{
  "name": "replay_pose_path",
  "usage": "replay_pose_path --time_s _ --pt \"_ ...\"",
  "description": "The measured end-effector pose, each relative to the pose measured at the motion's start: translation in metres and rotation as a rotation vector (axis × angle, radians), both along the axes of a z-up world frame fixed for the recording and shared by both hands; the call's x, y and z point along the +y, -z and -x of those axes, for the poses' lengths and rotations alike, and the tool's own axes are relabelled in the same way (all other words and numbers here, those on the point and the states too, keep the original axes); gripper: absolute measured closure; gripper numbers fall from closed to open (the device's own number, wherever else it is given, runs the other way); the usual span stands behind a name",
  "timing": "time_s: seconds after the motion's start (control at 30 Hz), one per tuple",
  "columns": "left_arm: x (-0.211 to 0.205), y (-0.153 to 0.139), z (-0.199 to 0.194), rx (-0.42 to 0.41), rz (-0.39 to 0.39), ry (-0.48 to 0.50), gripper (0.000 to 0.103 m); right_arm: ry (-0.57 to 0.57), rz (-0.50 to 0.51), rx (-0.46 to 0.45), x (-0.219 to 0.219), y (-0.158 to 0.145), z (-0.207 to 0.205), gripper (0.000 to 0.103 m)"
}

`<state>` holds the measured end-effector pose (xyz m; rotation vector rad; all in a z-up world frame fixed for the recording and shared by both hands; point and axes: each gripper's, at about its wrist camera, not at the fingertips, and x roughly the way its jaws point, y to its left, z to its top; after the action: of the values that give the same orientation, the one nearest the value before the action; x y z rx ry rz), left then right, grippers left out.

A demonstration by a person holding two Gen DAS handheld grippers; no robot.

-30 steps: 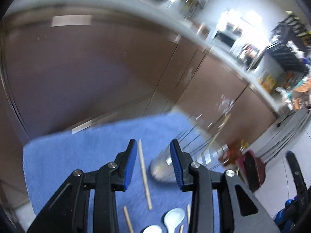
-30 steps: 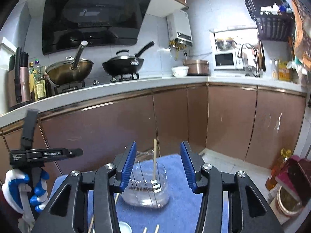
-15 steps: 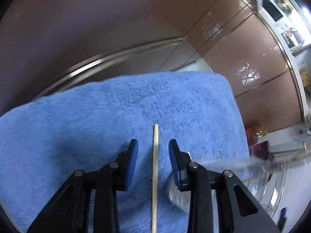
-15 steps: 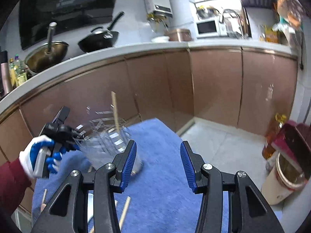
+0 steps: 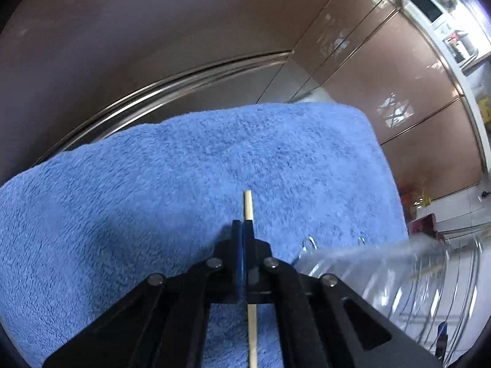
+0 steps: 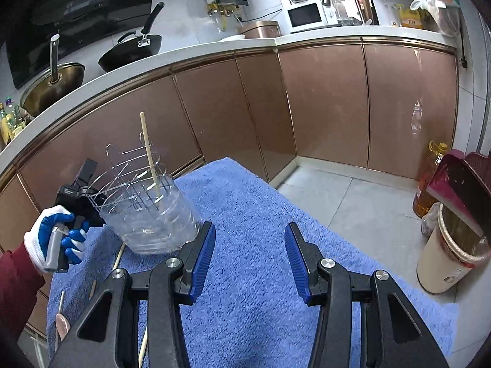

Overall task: Organize utensils
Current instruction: 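Lower the chopstick in the left tool down into the utensil holder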

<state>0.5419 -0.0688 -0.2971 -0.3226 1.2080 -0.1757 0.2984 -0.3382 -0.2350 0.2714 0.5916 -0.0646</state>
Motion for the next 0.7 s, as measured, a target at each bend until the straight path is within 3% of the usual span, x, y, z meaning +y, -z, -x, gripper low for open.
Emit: replay_pose_path --time_s 0.1,0.27,0.5,0.7 --pt "0.010 -0.007 0.012 -0.040 0.077 -0.018 0.103 0.001 0.004 -0.003 0.002 -0.002 0.006 0.056" --pt "0.020 -0.008 0.002 0.029 0.140 -0.037 0.100 0.008 -0.006 -0.006 0.002 -0.003 0.010 0.054" --pt "0.017 0.007 -0.021 0.103 0.157 -0.056 0.086 0.011 -0.019 0.032 -0.005 0.010 0.006 0.053" --pt "-0.004 0.011 -0.034 0.108 0.067 -0.022 0.089 0.014 -0.032 0.058 -0.009 0.022 0.001 0.052"
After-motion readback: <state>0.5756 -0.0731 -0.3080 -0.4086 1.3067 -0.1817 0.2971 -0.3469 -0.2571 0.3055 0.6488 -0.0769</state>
